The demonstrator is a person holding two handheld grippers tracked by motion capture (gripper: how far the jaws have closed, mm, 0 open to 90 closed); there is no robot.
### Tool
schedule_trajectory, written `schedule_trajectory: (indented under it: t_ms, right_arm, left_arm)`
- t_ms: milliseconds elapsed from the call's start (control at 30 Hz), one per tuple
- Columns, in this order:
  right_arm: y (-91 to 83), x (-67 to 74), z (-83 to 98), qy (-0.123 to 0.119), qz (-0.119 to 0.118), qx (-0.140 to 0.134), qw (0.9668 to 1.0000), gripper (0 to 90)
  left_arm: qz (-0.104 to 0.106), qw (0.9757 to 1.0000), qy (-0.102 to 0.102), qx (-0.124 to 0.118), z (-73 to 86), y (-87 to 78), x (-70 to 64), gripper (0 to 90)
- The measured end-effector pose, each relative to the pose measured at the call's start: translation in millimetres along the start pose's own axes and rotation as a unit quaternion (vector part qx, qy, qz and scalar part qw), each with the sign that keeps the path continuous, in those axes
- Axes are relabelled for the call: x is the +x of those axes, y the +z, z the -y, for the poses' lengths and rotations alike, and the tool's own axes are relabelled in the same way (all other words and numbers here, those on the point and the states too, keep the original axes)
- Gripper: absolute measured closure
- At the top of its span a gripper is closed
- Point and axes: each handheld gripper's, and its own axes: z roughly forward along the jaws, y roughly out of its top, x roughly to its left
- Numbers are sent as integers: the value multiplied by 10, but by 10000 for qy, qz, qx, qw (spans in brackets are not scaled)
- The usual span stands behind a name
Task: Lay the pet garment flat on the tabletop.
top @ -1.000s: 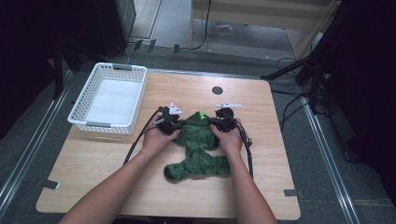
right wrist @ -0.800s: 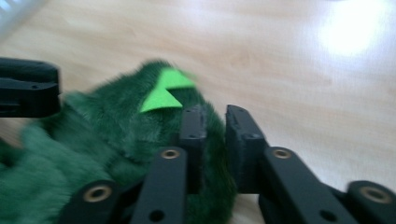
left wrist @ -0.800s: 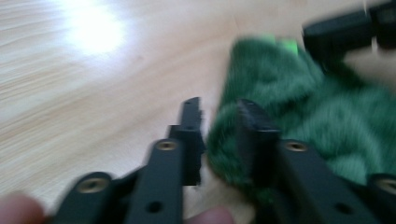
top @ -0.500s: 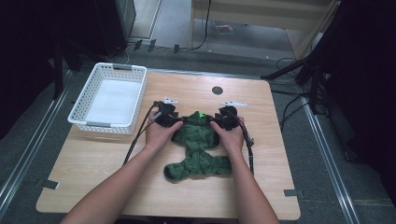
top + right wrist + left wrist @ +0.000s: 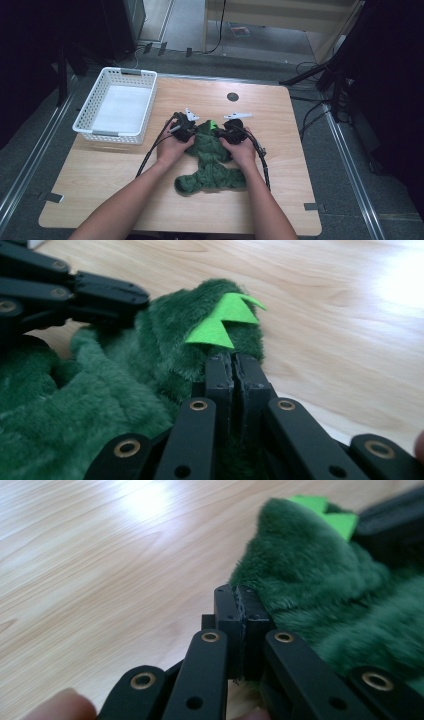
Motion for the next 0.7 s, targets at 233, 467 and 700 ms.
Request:
schedule_trajectory:
  t_ms: [233, 467, 700]
  right_arm:
    - [70, 2, 2, 985, 383, -404, 9936, 873]
    - [-185, -223, -10, 1649, 162, -799, 9829, 693]
    - [-665, -78, 82, 1166, -180, -857, 9893, 587]
  left_arm:
    - [248, 9996, -124, 21, 17, -17, 62, 892]
    - [2, 9974, -628, -351, 51, -166, 174, 573]
    - [579, 9926, -838, -654, 254, -425, 103, 513]
